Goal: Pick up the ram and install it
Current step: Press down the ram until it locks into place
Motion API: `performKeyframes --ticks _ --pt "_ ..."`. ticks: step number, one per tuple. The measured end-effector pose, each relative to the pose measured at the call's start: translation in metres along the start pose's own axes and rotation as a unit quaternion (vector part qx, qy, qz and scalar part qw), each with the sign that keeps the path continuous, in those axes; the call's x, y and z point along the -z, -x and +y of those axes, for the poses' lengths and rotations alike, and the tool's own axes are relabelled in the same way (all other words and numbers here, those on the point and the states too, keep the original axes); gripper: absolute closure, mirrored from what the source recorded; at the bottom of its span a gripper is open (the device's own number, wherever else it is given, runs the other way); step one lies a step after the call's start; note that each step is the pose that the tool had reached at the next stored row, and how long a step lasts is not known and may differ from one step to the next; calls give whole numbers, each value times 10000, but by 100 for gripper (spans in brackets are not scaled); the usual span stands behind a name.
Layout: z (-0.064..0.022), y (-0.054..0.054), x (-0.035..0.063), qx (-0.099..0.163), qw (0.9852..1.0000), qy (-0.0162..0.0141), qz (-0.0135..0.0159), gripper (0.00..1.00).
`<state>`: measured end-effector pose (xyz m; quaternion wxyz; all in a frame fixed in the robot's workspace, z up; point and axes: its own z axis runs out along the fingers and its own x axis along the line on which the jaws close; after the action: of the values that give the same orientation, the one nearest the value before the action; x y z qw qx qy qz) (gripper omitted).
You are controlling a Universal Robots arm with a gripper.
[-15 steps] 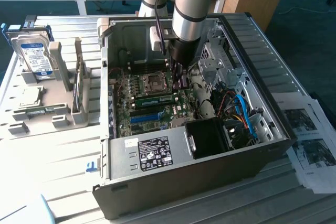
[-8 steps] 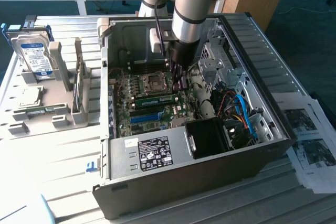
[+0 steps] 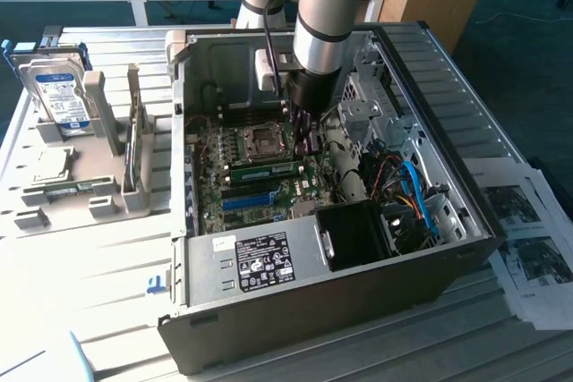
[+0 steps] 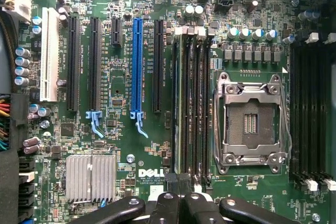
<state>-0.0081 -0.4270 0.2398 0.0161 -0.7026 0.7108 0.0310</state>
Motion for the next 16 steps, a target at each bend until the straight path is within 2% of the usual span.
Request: performKeyframes --ticks 7,16 --pt "-50 0 1 0 10000 0 0 90" --pt "-54 22 -9 0 10000 0 -1 90"
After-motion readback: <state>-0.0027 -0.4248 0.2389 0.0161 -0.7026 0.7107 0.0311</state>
